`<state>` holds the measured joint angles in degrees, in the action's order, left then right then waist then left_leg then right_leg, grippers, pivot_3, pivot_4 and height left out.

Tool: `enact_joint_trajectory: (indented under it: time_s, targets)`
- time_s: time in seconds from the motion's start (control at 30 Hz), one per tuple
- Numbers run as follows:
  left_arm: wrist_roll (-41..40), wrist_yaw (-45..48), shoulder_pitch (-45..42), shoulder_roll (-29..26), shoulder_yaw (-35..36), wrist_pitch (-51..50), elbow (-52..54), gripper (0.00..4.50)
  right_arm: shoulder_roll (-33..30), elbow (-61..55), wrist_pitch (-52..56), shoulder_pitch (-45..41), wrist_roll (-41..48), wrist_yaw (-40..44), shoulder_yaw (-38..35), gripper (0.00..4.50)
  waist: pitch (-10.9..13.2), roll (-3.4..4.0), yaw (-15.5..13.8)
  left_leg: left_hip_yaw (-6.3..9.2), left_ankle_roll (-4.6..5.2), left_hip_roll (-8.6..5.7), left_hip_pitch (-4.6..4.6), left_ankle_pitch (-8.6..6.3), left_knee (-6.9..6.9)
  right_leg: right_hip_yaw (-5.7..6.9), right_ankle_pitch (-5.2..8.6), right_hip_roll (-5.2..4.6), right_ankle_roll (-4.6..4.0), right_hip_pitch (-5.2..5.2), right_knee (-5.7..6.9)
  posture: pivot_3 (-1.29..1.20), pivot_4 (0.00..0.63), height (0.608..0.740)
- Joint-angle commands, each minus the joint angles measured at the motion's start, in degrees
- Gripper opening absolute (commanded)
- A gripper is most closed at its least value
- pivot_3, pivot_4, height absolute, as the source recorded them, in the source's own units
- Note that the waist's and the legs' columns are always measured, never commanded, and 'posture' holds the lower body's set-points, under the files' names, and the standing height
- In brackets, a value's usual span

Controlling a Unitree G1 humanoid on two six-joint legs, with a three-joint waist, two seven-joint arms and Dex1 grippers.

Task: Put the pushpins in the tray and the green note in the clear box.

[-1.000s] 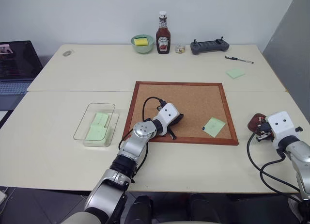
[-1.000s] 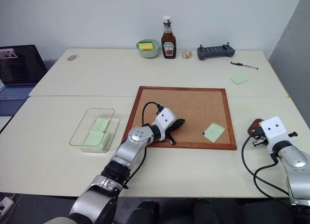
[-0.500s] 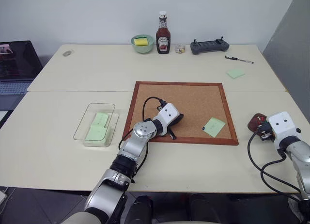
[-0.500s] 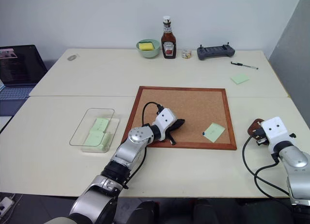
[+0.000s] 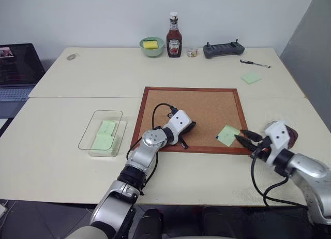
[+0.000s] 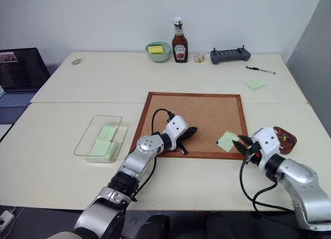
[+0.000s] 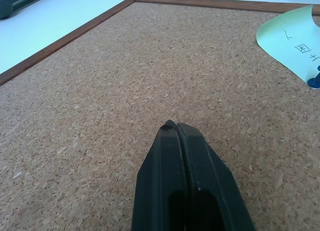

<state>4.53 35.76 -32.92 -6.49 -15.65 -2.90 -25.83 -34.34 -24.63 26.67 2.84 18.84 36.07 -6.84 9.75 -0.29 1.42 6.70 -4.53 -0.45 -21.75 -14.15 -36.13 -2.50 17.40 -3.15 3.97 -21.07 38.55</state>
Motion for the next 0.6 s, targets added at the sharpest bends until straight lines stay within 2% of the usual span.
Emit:
enact_joint_trajectory:
  time_s: [0.03, 0.13, 0.23, 0.6]
  targets:
    - [0.9, 0.5, 1.6, 0.4, -1.8, -0.9, -2.4, 0.0, 1.0, -0.2, -1.8, -1.5, -1.2, 0.0, 2.6, 1.31, 0.0, 0.0, 0.0, 0.01, 0.0, 0.0, 0.0, 0.0, 0.0, 0.01, 0.0, 0.0, 0.01, 0.0, 0.0, 0.0, 0.15, 0.74]
    - [0.9, 0.5, 1.7, 0.3, -1.7, -0.9, -2.3, 0.0, 1.9, 1.4, -2.5, -2.6, -2.6, -0.8, 4.2, 1.73, 0.0, -0.01, 0.0, 0.0, 0.0, 0.0, 0.0, 0.0, 0.0, 0.01, 0.01, 0.0, 0.02, 0.0, -0.01, 0.0, 0.15, 0.74]
    - [0.9, 0.5, 1.8, 0.2, -1.7, -1.0, -2.2, 0.0, 2.6, 3.4, -3.0, -4.1, -4.6, -1.5, 6.4, 2.4, 0.0, 0.0, 0.0, 0.02, 0.0, 0.0, 0.0, 0.0, 0.0, 0.02, 0.0, 0.0, 0.01, 0.0, 0.0, 0.0, 0.15, 0.74]
    - [0.9, 0.1, 1.9, 0.5, -1.8, -1.2, -2.0, 0.0, 5.7, 11.8, -6.0, -8.7, -7.3, -2.1, 8.7, 2.4, 0.0, 0.01, 0.0, 0.02, 0.0, 0.01, 0.01, 0.0, 0.01, 0.01, -0.02, 0.0, -0.03, -0.01, 0.0, 0.0, 0.15, 0.74]
